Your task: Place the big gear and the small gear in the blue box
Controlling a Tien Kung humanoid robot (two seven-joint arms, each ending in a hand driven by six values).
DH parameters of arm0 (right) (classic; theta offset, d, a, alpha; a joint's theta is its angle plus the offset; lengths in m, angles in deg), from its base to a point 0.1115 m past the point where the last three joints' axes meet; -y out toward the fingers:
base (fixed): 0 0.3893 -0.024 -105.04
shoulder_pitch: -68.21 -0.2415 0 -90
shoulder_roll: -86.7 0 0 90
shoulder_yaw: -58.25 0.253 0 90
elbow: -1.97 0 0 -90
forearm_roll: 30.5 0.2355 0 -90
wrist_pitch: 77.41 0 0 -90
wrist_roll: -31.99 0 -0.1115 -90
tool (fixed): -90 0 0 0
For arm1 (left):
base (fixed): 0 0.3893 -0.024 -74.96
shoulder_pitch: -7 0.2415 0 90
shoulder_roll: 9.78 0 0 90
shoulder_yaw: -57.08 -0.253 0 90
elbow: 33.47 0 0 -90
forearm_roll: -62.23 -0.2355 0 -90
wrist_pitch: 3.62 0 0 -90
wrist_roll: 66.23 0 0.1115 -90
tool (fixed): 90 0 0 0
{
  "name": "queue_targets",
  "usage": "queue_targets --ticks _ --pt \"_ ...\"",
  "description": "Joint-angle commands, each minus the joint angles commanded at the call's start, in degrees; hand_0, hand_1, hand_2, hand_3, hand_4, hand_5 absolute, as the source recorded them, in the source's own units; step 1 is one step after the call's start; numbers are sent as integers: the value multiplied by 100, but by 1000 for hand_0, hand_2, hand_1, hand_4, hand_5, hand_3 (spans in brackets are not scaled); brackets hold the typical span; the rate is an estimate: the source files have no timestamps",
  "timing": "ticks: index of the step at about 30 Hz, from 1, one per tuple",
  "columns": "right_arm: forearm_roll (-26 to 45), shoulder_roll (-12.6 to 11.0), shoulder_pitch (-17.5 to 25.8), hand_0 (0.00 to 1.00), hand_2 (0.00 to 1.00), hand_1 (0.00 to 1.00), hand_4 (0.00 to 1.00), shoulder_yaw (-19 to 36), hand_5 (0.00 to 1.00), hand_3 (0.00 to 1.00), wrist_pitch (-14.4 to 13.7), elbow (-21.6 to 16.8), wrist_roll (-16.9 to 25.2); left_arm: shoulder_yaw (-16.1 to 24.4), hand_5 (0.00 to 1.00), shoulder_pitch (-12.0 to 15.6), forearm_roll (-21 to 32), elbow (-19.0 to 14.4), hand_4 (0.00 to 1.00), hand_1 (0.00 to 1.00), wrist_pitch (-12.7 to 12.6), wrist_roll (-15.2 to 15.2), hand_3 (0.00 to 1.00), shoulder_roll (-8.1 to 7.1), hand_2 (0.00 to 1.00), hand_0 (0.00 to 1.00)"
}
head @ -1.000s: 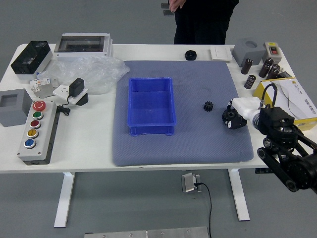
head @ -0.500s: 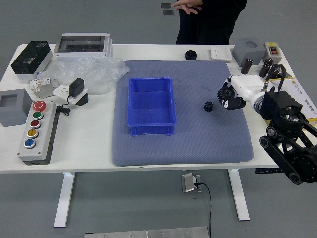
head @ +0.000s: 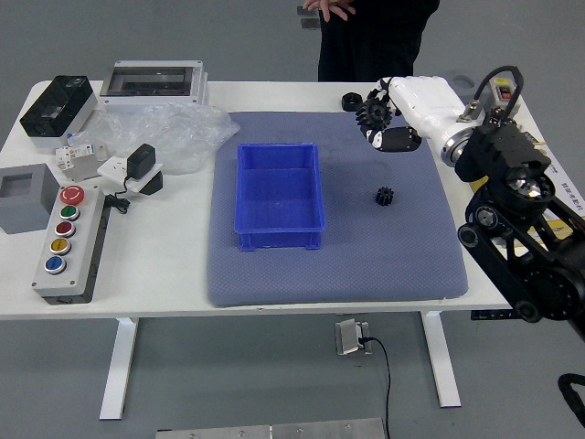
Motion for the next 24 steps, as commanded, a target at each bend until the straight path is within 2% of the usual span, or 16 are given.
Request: queue_targets --ticks 7,14,18,24 --pt "0 600 -207 596 521 504 466 -192 285 598 -95 416 69 1 370 14 -44 0 666 788 13 -11 766 0 783 826" --pt "0 1084 -222 598 523 506 468 -540 286 599 -171 784 103 -3 371 2 -74 0 665 789 24 -16 766 4 784 826" --pt "4 1261 -213 603 527 511 467 -776 286 599 -202 963 111 -9 369 -6 -77 0 665 789 28 -19 766 9 784 826" --pt "46 1377 -212 610 537 520 474 -1016 289 611 -201 1118 117 -22 372 -10 -60 0 666 789 30 -21 765 20 782 826"
